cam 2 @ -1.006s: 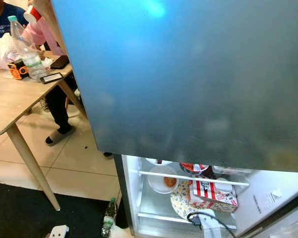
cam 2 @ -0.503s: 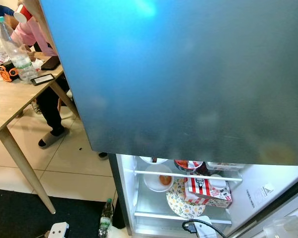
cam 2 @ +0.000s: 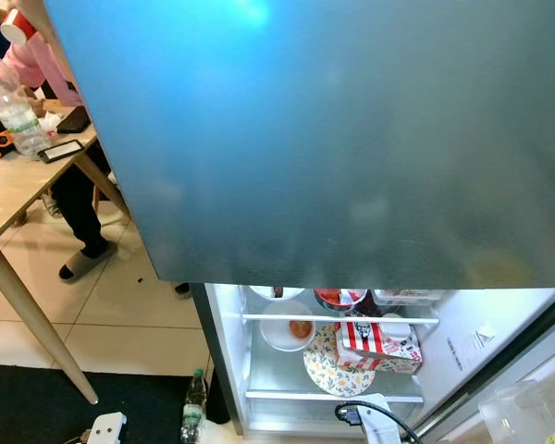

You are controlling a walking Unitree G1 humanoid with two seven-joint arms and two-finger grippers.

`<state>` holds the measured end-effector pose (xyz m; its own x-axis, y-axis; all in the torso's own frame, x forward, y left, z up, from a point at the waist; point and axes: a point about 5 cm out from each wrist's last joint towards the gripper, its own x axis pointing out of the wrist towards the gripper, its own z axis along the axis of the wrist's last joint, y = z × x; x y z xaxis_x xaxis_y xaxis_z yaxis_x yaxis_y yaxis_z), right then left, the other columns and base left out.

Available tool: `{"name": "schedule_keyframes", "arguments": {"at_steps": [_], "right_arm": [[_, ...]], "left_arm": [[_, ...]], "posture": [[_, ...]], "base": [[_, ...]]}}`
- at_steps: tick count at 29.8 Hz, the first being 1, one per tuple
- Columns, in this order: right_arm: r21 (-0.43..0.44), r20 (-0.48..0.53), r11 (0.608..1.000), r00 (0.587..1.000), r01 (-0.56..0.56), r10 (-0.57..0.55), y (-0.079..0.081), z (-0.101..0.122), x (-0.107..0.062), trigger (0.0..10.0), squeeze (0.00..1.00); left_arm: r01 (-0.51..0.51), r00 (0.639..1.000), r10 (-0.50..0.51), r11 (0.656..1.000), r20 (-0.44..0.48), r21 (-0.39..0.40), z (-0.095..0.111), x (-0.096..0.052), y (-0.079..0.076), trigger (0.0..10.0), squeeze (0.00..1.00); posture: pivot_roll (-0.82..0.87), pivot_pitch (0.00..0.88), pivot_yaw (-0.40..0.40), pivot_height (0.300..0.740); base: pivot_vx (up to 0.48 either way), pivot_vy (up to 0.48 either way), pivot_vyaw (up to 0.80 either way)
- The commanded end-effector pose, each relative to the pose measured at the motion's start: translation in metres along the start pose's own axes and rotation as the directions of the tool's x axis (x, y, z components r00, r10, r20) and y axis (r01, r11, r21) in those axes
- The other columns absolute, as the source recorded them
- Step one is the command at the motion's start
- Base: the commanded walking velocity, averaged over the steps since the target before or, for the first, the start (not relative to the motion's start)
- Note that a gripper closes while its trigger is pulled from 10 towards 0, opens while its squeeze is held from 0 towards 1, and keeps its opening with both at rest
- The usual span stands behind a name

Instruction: Restocking fridge

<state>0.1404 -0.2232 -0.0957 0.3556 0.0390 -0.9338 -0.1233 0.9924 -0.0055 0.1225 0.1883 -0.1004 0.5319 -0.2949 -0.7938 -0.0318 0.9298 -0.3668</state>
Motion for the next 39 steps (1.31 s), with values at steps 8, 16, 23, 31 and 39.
{"name": "schedule_keyframes", "arguments": {"at_steps": [8, 16, 23, 31, 39], "right_arm": [[0.024, -0.025, 0.999, 0.999, 0.03, -0.029, -0.009, -0.013, -0.003, 10.0, 0.0], [0.04, -0.03, 0.997, 0.997, 0.066, -0.065, -0.022, -0.022, -0.008, 10.0, 0.0], [0.041, -0.054, 0.993, 0.992, 0.114, -0.112, -0.039, -0.03, -0.014, 10.0, 0.0], [0.069, -0.071, 0.994, 0.994, 0.086, -0.081, -0.03, -0.042, -0.013, 10.0, 0.0], [0.086, -0.068, 0.994, 0.995, 0.075, -0.069, -0.024, -0.043, -0.011, 10.0, 0.0]], "left_arm": [[-0.017, 1.0, 0.017, 0.999, -0.007, 0.03, 0.008, -0.001, 0.007, 10.0, 0.0], [-0.009, 1.0, 0.009, 0.999, 0.013, 0.046, 0.021, 0.003, 0.004, 10.0, 0.0], [-0.026, 0.993, 0.024, 0.999, 0.119, 0.022, 0.047, 0.002, 0.01, 10.0, 0.0], [-0.091, 0.99, 0.09, 0.996, 0.105, 0.005, 0.041, -0.012, 0.033, 10.0, 0.0], [-0.113, 0.992, 0.115, 0.993, 0.044, -0.036, 0.018, -0.015, 0.035, 10.0, 0.0]], "posture": [[-0.04, 0.0, 0.061, 0.74], [-0.08, 0.0, 0.067, 0.74], [-0.04, 0.0, 0.037, 0.74], [-0.03, 0.0, 0.046, 0.74], [-0.04, 0.0, 0.041, 0.74]], "base": [[0.0, 0.0, 0.0], [0.0, 0.0, 0.0], [0.0, 0.0, 0.0], [0.0, 0.0, 0.0], [0.0, 0.0, 0.0]]}}
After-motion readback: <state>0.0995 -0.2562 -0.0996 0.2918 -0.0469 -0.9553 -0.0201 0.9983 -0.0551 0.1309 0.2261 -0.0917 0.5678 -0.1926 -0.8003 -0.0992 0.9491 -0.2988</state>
